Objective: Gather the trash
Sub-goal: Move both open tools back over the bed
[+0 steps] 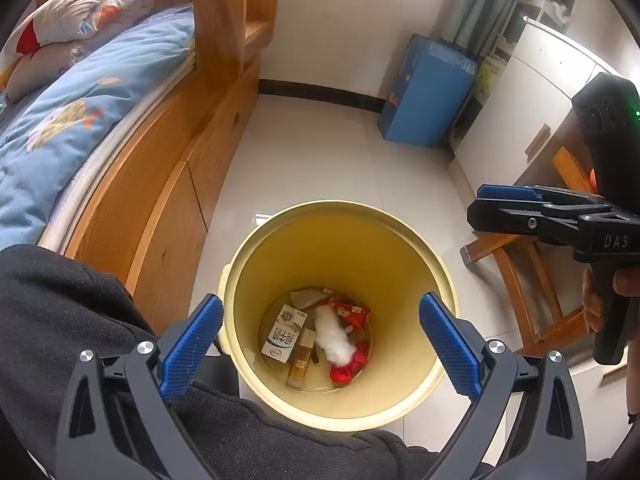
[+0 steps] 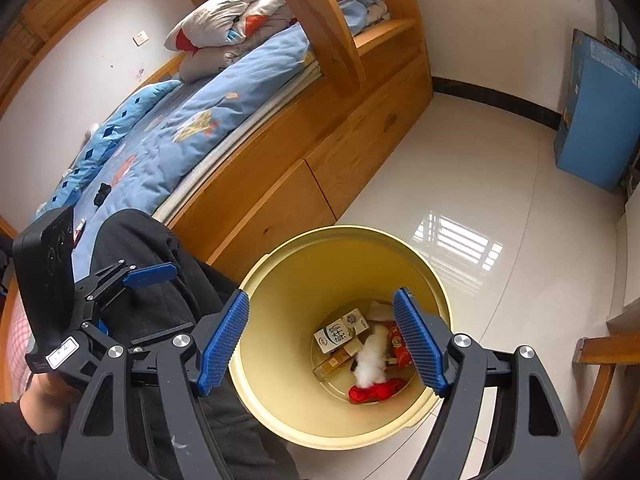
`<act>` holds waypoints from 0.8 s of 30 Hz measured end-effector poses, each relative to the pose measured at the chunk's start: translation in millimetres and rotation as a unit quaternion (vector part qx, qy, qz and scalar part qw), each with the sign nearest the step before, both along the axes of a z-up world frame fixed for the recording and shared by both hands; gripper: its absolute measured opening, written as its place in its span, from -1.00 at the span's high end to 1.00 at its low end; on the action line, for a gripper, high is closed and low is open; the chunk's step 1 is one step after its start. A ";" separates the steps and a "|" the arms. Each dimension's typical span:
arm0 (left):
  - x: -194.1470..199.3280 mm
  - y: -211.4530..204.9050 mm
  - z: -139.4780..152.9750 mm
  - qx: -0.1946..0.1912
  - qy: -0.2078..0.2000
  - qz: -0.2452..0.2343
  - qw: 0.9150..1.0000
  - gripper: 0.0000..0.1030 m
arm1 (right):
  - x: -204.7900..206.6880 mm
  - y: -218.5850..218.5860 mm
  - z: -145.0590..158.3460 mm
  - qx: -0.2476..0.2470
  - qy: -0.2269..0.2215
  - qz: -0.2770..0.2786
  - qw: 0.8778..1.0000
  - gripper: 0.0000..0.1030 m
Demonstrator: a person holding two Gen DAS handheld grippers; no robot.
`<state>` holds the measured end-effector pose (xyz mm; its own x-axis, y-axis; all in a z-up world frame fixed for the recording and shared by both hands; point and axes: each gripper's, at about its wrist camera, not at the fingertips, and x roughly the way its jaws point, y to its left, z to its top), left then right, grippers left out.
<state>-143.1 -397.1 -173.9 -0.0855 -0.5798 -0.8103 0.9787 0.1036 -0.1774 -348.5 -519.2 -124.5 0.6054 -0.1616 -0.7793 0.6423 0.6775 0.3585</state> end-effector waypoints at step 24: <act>63.3 65.6 73.6 -0.099 -0.046 0.128 0.986 -0.91 | 93.8 40.9 51.1 -0.042 -0.117 0.141 0.982 -0.46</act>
